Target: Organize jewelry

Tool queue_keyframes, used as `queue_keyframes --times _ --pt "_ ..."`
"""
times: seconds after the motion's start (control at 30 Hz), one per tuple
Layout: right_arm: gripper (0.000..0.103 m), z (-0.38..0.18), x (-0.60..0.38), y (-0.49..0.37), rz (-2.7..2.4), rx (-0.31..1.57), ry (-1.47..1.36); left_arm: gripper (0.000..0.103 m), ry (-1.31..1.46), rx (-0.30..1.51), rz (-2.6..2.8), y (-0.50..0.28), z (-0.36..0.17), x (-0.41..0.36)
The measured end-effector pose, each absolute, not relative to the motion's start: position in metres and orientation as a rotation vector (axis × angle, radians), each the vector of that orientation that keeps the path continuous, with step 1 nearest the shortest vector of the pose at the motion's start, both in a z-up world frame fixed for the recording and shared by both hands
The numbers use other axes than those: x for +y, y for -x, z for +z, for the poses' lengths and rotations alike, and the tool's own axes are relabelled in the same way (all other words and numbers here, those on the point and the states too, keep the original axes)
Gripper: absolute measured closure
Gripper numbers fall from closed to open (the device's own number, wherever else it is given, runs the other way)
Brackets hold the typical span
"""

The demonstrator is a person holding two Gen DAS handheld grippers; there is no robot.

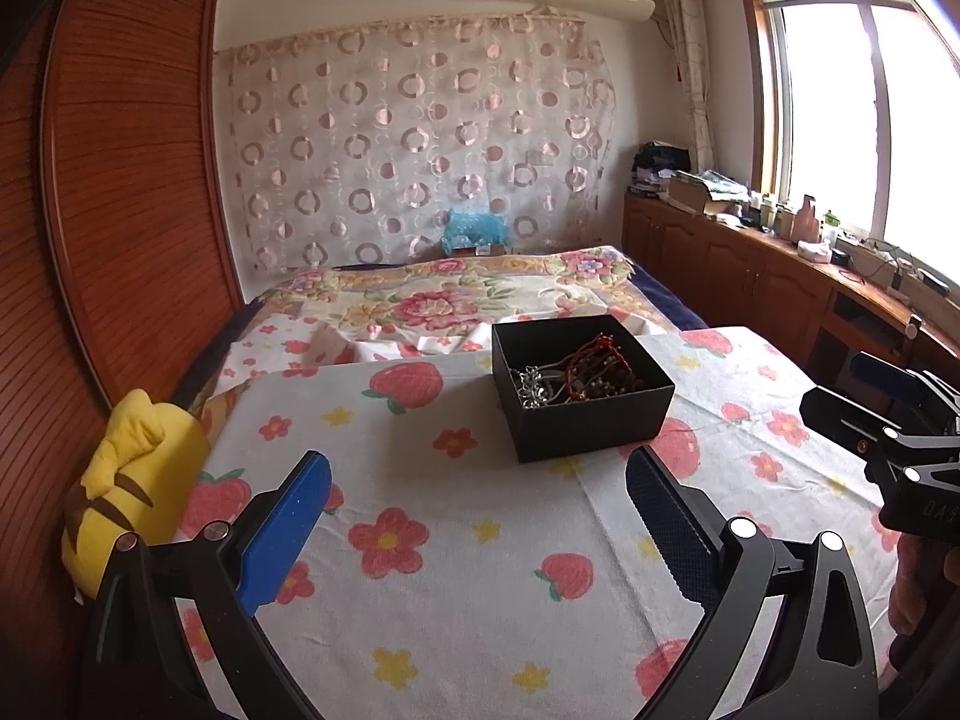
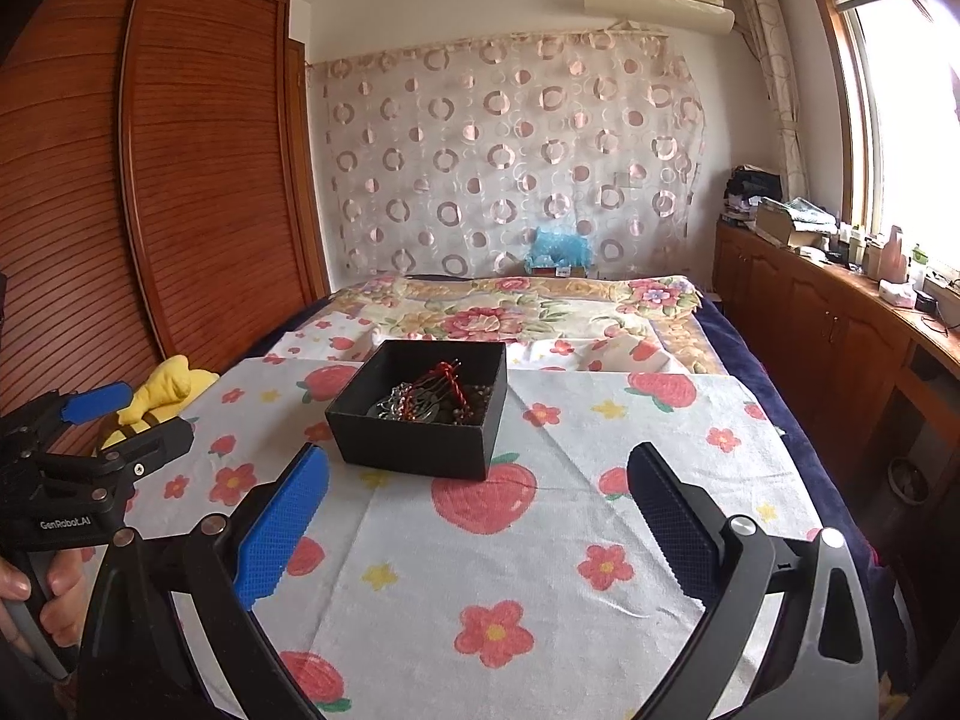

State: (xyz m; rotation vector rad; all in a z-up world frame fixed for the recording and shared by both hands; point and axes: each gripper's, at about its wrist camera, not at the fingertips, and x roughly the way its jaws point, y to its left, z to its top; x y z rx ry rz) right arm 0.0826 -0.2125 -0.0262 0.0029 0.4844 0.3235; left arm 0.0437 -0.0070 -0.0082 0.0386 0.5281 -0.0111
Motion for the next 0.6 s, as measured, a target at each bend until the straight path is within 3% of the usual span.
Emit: queue_keyframes --times 0.6 --pt "0.003 -0.0250 -0.2132 -0.0819 0.323 0.482 -0.006 0.008 -0.036 0.528 -0.013 -0.0432 -0.0090 -0.0068"
